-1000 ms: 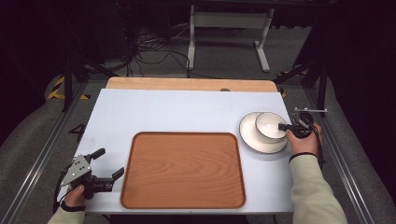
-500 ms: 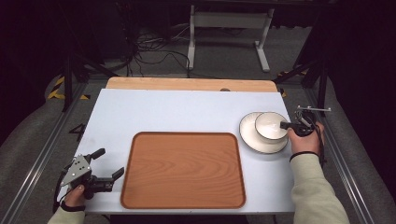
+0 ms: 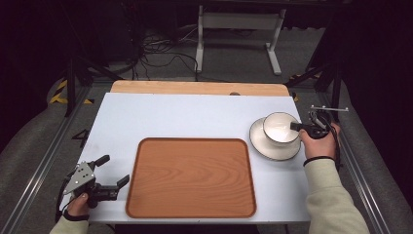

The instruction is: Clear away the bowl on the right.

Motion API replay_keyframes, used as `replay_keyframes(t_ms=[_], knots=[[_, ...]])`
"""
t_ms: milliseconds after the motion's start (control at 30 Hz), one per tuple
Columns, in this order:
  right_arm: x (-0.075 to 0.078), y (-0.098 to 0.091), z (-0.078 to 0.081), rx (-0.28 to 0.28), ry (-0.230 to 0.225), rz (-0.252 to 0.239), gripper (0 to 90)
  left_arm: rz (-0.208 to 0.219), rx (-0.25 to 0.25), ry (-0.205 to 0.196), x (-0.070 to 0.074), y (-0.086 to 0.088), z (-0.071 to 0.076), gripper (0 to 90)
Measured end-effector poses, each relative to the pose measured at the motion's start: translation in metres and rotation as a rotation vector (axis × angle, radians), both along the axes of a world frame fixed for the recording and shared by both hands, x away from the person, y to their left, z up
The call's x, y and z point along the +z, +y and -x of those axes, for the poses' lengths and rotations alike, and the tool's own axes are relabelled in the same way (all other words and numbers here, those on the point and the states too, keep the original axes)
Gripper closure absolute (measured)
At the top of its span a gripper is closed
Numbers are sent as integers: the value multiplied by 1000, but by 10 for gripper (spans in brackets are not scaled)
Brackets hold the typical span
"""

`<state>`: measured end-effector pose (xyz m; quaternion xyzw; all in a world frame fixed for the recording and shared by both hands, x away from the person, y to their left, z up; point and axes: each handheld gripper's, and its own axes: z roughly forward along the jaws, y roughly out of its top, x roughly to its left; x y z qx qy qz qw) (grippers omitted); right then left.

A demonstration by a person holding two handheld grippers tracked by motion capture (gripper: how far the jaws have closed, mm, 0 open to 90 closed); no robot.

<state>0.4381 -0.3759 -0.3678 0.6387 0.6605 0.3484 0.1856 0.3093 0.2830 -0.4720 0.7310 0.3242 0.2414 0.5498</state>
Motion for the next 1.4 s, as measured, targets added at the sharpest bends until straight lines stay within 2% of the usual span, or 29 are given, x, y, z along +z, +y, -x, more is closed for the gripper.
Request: replay_keyframes(t_ms=[133,367,700,1000,1267,1400], knots=[[6,5,2,12,-17,-3,813,-1,0,-1,0,0,0,3],[13,11,5,18,-20,-7,813,-2,0,-1,0,0,0,3],[24,21,8,28,4,-22,812,-2,0,-1,0,0,0,3],[31,38,13,70,20,-40,812,-2,-1,-1,0,0,0,3],[38,54,16,110,30,-34,812,-2,-1,-1,0,0,0,3],[42,67,19,144,29,-41,812,-5,-2,0,0,0,0,3]])
